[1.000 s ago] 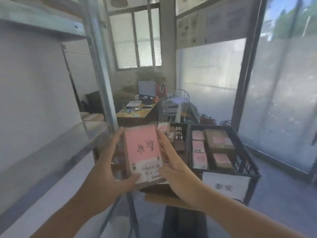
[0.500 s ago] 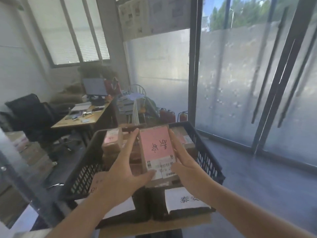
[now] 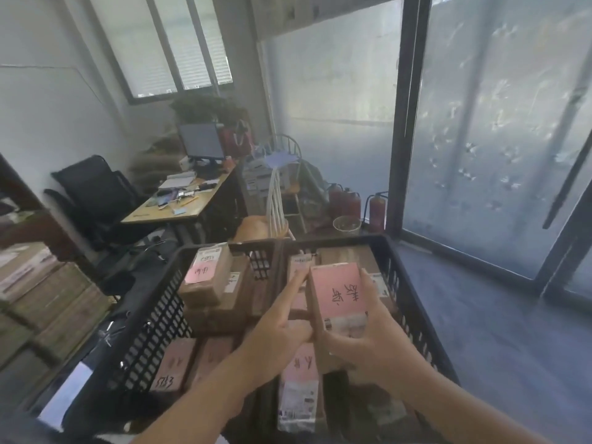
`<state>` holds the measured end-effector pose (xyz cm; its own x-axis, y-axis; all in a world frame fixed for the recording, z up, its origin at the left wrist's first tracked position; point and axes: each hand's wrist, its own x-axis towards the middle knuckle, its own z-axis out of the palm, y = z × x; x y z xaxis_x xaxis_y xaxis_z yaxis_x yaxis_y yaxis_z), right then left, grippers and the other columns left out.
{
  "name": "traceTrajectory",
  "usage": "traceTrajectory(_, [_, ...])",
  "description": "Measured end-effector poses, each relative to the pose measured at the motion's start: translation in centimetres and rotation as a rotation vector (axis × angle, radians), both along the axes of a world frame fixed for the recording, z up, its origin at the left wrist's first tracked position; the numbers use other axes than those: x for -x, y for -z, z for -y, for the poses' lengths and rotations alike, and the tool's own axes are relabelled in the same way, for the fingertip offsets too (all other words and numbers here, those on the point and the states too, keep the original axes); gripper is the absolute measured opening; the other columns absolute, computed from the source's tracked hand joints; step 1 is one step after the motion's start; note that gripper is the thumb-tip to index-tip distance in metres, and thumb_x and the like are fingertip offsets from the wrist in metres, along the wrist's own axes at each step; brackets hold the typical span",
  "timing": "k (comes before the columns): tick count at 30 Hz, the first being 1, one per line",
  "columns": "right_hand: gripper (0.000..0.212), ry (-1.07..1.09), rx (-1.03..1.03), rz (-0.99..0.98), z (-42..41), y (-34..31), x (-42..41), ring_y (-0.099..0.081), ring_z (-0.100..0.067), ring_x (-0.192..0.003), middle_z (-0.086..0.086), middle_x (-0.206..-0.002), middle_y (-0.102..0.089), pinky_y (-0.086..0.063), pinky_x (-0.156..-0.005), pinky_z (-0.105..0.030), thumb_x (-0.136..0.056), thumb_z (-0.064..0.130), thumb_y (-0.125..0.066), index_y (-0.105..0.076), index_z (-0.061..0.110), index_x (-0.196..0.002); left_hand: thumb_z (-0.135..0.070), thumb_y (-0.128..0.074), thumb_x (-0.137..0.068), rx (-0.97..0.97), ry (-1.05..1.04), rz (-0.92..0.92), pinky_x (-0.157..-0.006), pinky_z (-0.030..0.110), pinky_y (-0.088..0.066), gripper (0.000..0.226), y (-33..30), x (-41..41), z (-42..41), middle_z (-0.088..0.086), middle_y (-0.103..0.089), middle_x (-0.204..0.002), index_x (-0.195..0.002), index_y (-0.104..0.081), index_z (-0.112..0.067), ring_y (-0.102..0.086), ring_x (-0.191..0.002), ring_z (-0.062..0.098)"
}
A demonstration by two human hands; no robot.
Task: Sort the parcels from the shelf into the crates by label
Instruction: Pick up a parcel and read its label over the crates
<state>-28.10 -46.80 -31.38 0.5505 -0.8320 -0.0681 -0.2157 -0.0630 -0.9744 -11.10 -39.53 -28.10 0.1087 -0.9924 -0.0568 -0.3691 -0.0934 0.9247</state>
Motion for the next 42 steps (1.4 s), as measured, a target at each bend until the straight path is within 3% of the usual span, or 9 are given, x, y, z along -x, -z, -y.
traceTrajectory(5, [0.143,0.092,0.104,-0.128,3.4,2.5,-4.1,-0.061,-0.015,-0.114,0.012,-0.131,-0.047,-0.065,-0.084,-0.040,-0.050,0.056,-0.091,0.007,0.064,-0.154,-0.003,-0.049,-0.095,-0.047,-0.009,-0.049,-0.103,0.029,-0.055,0.085,1.6,-3.2,3.6,-0.008,-0.054,-0.150,-0.158,-0.023,-0.054,-0.059,-0.130,0.008])
traceTrajectory(13, [0.142,0.208,0.181,-0.402,9.5,2.1,-13.0,-0.042,-0.012,-0.128,0.005,-0.148,-0.035,-0.047,-0.109,-0.037,-0.068,0.065,-0.084,0.016,0.034,-0.164,-0.004,-0.043,-0.100,-0.110,-0.028,-0.092,-0.114,0.040,-0.049,0.074,3.1,-10.9,11.3,-0.007,-0.065,-0.140,-0.156,-0.030,-0.051,-0.063,-0.129,0.015])
traceTrajectory(17, [0.143,0.275,0.125,-0.433,14.0,3.5,-17.3,-0.049,-0.021,-0.129,0.003,-0.145,-0.038,-0.051,-0.107,-0.048,-0.060,0.063,-0.083,0.014,0.042,-0.162,0.003,-0.039,-0.100,-0.089,-0.069,-0.157,-0.104,0.036,-0.056,0.065,4.0,-14.0,15.7,-0.016,-0.059,-0.138,-0.137,-0.044,-0.050,-0.065,-0.123,0.007])
traceTrajectory(21, [0.134,0.288,0.104,-0.438,17.6,4.8,-20.4,-0.050,-0.023,-0.133,-0.001,-0.150,-0.043,-0.050,-0.108,-0.048,-0.062,0.062,-0.077,0.004,0.036,-0.165,0.004,-0.043,-0.103,-0.074,-0.075,-0.167,-0.087,0.015,-0.056,0.058,5.2,-15.8,18.3,-0.016,-0.066,-0.122,-0.142,-0.044,-0.040,-0.069,-0.105,-0.008])
traceTrajectory(24, [0.130,0.273,0.093,-0.429,19.8,5.6,-22.2,-0.052,-0.024,-0.130,-0.003,-0.146,-0.047,-0.051,-0.107,-0.050,-0.061,0.060,-0.076,-0.005,0.029,-0.166,0.005,-0.043,-0.101,-0.068,-0.065,-0.174,-0.097,0.022,-0.056,0.063,5.7,-17.2,19.0,-0.002,-0.066,-0.133,-0.148,-0.043,-0.036,-0.067,-0.115,-0.001])
traceTrajectory(29, [0.128,0.293,0.042,-0.373,21.7,6.8,-22.5,-0.057,-0.020,-0.123,0.000,-0.138,-0.053,-0.057,-0.101,-0.046,-0.059,0.064,-0.082,-0.015,0.032,-0.163,0.010,-0.038,-0.102,-0.040,-0.007,-0.137,-0.073,0.002,-0.048,0.064,5.3,-18.8,19.3,-0.027,-0.053,-0.116,-0.153,-0.036,-0.028,-0.058,-0.088,-0.031])
traceTrajectory(32, [0.126,0.275,0.054,-0.375,21.4,6.6,-21.9,-0.057,-0.022,-0.127,0.000,-0.140,-0.054,-0.056,-0.104,-0.047,-0.059,0.070,-0.080,-0.018,0.031,-0.162,-0.001,-0.043,-0.101,-0.041,0.005,-0.030,-0.093,0.008,-0.048,0.063,4.7,-19.5,18.9,-0.029,-0.051,-0.127,-0.152,-0.037,-0.037,-0.054,-0.115,-0.024])
traceTrajectory(35, [0.118,0.229,0.206,-0.435,20.8,4.8,-20.5,-0.039,-0.023,-0.148,0.003,-0.164,-0.035,-0.041,-0.118,-0.051,-0.072,0.067,-0.076,-0.011,0.036,-0.165,-0.035,-0.055,-0.088,0.037,0.039,0.191,-0.125,0.041,-0.029,0.069,3.4,-20.5,17.9,-0.026,-0.029,-0.162,-0.151,-0.033,-0.054,-0.025,-0.152,0.000])
traceTrajectory(42, [0.116,-0.013,0.704,-0.475,20.6,-1.4,-15.1,0.001,-0.007,-0.161,0.028,-0.172,0.002,-0.016,-0.129,-0.047,-0.074,0.078,-0.071,0.004,0.056,-0.160,-0.052,-0.069,-0.088,0.178,0.020,0.517,-0.121,0.029,-0.023,0.092,-1.3,-21.2,15.7,-0.032,-0.011,-0.168,-0.161,-0.012,-0.051,-0.015,-0.150,-0.008])
